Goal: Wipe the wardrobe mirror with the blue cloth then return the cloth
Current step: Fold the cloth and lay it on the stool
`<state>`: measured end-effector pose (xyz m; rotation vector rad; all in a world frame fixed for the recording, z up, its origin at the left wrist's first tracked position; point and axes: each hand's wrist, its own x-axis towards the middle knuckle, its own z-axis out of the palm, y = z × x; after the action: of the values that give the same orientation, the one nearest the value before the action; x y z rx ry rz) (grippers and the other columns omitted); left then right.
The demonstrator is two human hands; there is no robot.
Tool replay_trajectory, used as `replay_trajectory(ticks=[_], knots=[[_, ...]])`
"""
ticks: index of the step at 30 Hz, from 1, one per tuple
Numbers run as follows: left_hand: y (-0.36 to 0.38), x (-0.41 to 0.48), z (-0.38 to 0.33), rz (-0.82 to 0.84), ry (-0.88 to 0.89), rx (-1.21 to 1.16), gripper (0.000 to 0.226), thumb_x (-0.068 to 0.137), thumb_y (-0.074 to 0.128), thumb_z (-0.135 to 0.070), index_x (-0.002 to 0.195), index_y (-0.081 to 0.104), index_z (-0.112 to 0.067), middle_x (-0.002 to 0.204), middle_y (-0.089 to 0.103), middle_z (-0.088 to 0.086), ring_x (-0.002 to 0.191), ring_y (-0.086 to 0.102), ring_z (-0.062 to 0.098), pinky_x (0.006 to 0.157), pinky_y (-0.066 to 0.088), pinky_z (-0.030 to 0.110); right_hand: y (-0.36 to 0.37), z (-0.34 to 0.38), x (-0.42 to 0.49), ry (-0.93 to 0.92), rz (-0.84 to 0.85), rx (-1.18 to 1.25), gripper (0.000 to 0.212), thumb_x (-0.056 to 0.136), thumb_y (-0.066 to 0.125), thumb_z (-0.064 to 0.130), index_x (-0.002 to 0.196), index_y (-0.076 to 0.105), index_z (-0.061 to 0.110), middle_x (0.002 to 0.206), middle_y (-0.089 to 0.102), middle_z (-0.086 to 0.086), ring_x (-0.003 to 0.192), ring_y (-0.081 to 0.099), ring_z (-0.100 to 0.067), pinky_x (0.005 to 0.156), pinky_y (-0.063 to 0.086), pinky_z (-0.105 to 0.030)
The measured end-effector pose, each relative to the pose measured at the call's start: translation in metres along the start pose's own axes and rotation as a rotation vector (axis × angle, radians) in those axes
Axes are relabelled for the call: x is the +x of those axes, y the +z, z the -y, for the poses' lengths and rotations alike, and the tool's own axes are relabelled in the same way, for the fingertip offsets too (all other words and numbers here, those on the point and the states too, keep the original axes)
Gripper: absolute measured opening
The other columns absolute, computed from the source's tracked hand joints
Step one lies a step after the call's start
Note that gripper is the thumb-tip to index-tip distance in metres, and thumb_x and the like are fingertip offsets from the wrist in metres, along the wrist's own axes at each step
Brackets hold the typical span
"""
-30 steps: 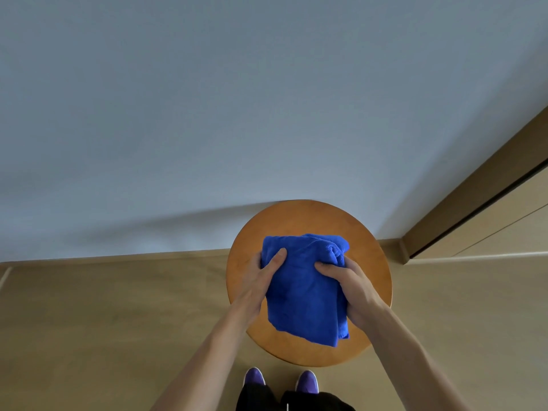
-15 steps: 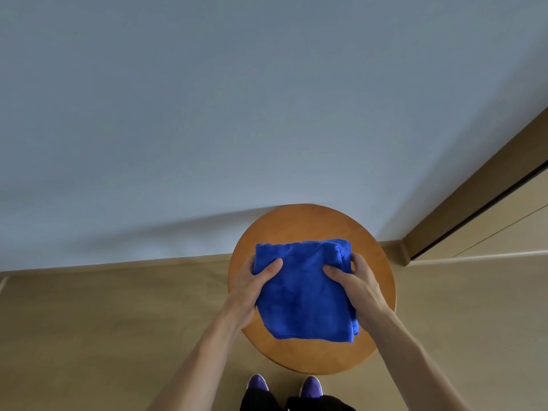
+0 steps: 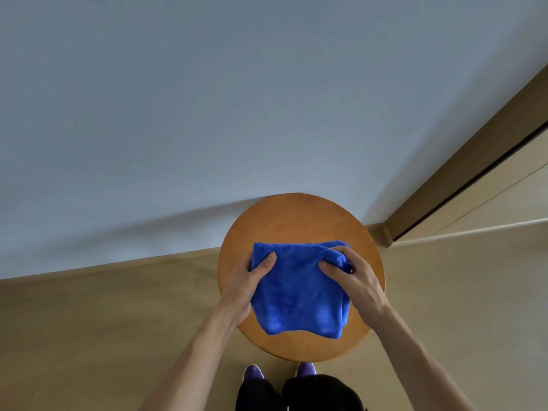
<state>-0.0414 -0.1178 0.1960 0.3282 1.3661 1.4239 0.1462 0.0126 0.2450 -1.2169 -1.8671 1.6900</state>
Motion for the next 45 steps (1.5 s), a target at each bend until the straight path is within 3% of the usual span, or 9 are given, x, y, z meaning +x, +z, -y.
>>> replay_trajectory(ticks=[8,12,15,18,23,28,35,39,45], knots=[[0.013,0.01,0.007,-0.103,-0.017,0.086,0.062,0.081,0.068,-0.074,0.109,0.068,-0.018,0.117,0.07,0.015,0.113,0.067,0.034,0.101,0.052,0.057,-0.003,-0.021,0.018,0.254,-0.04,0.093,0.024,0.1,0.054,0.035,0.094,0.072,0.019,0.097,0.074,-0.006,0.099,0.069,-0.03,0.092,0.056,-0.053],[0.023,0.021,0.007,-0.142,0.031,0.033,0.046,0.088,0.063,-0.068,0.128,0.061,-0.047,0.13,0.066,-0.01,0.121,0.064,0.012,0.103,0.052,0.04,-0.02,-0.021,0.039,0.299,0.101,0.137,0.042,0.091,0.058,0.056,0.096,0.072,0.017,0.102,0.075,-0.007,0.1,0.071,-0.028,0.092,0.057,-0.047],[0.036,0.03,0.01,-0.158,0.06,0.058,0.039,0.087,0.072,-0.057,0.12,0.065,-0.035,0.115,0.07,-0.006,0.107,0.069,0.016,0.089,0.056,0.033,-0.036,-0.021,0.056,0.289,0.114,0.045,0.061,0.082,0.063,0.069,0.093,0.069,0.009,0.092,0.072,-0.011,0.084,0.071,-0.022,0.079,0.057,-0.036],[0.052,0.04,0.016,-0.248,0.073,0.132,0.03,0.084,0.077,-0.051,0.099,0.066,-0.028,0.096,0.07,-0.002,0.09,0.068,0.016,0.08,0.058,0.032,-0.054,-0.028,0.075,0.284,0.083,-0.043,0.051,0.086,0.063,0.055,0.094,0.067,0.005,0.083,0.066,-0.014,0.075,0.062,-0.017,0.077,0.055,-0.039],[0.065,0.055,0.038,-0.376,0.04,0.161,0.021,0.086,0.077,-0.049,0.088,0.064,-0.032,0.085,0.07,-0.008,0.075,0.067,0.005,0.065,0.055,0.019,-0.073,-0.058,0.102,0.311,0.182,-0.091,0.034,0.095,0.058,0.031,0.1,0.064,-0.001,0.087,0.063,-0.024,0.077,0.06,-0.023,0.077,0.055,-0.05],[0.067,0.072,0.059,-0.458,-0.043,0.182,0.027,0.093,0.07,-0.044,0.101,0.059,-0.021,0.092,0.065,-0.004,0.071,0.064,0.0,0.059,0.05,0.014,-0.073,-0.093,0.117,0.297,0.205,-0.149,0.039,0.095,0.061,0.042,0.083,0.058,0.004,0.07,0.055,-0.003,0.065,0.053,-0.019,0.062,0.046,-0.037],[0.039,0.122,0.103,-0.483,-0.082,0.285,0.022,0.098,0.061,-0.044,0.103,0.055,-0.024,0.102,0.064,0.001,0.086,0.061,0.013,0.072,0.052,0.027,-0.045,-0.158,0.152,0.303,0.14,-0.184,0.041,0.09,0.061,0.054,0.062,0.044,0.029,0.055,0.043,0.013,0.052,0.042,-0.008,0.054,0.039,-0.031],[0.015,0.155,0.133,-0.48,-0.106,0.371,0.017,0.101,0.055,-0.047,0.102,0.051,-0.03,0.099,0.064,-0.005,0.087,0.062,0.014,0.076,0.054,0.032,-0.025,-0.193,0.176,0.345,0.181,-0.208,0.035,0.09,0.063,0.051,0.076,0.054,0.02,0.065,0.055,0.006,0.059,0.054,-0.009,0.06,0.048,-0.031],[-0.015,0.198,0.174,-0.49,-0.105,0.404,0.013,0.101,0.054,-0.044,0.101,0.051,-0.031,0.096,0.065,-0.005,0.084,0.065,0.012,0.071,0.051,0.027,-0.016,-0.232,0.203,0.344,0.272,-0.091,0.025,0.081,0.08,0.036,0.101,0.067,0.029,0.096,0.073,0.009,0.087,0.072,-0.007,0.071,0.059,-0.025]])
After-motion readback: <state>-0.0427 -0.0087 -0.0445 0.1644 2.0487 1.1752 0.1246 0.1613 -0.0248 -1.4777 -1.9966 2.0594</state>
